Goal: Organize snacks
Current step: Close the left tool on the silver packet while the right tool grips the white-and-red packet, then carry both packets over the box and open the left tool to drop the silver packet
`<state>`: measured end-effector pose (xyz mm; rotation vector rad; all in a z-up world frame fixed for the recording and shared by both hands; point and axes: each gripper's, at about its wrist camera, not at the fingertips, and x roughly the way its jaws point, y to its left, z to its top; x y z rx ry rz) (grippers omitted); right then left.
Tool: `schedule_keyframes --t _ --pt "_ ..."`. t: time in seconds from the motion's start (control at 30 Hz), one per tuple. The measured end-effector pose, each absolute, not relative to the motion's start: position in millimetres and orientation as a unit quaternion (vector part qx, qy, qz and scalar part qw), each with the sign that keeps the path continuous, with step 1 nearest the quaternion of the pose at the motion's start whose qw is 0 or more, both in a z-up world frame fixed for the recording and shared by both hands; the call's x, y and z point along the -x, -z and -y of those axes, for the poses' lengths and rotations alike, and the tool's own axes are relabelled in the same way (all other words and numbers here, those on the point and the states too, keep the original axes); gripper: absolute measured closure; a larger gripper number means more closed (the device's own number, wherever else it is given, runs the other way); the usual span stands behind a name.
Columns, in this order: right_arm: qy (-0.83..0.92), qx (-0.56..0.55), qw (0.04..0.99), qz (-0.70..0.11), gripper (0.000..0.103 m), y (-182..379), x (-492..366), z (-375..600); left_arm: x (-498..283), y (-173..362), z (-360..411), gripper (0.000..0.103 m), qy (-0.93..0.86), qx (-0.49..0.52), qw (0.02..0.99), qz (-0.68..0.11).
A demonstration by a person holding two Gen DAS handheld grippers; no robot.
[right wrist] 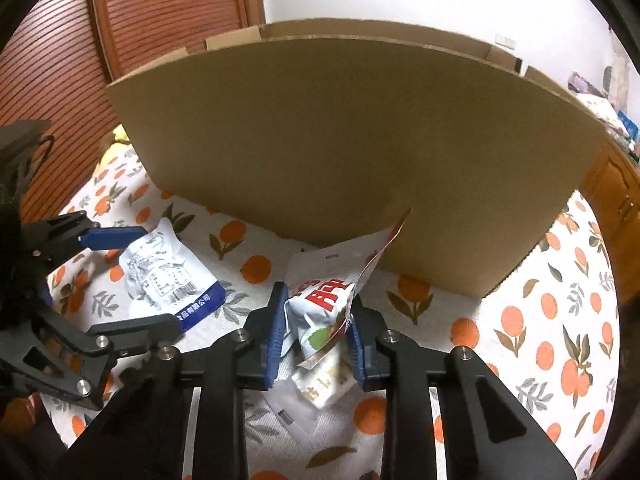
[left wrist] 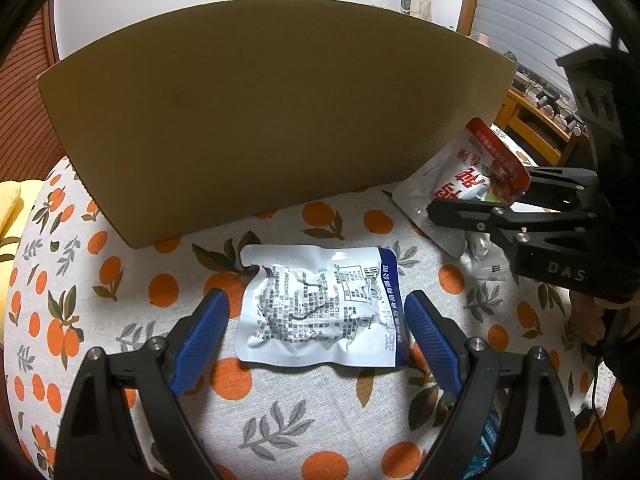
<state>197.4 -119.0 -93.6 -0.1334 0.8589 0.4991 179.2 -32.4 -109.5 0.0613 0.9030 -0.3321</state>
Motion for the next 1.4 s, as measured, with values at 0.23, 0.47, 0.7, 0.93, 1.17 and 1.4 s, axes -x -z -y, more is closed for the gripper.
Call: schedule_keyframes --t 0.23,0.47,0.7,0.93,1.17,1.4 --pt "-0.238 0.036 0.889 -0.389 0.078 84 -182 134 -179 109 33 0.013 0.161 -0.027 0.886 -0.434" --pt "-0.233 0.036 0.898 -0.371 0.077 79 -158 137 -180 110 35 0.011 0.155 -0.04 0.885 -0.437" --pt "-0.232 0.044 0.905 -0.353 0.077 77 -135 143 -186 113 56 0.004 0.144 -0.066 0.882 -0.444" --pt "-0.226 0.042 0.908 -0.351 0.077 78 -129 153 -186 112 58 0.025 0.152 -0.065 0.886 -0.433" --pt "-0.223 0.032 0.906 -0.359 0.077 87 -131 156 -181 111 64 0.037 0.165 -0.07 0.886 -0.428" --pt "-0.227 0.023 0.904 -0.362 0.077 88 -133 158 -176 110 54 0.037 0.171 -0.053 0.887 -0.427"
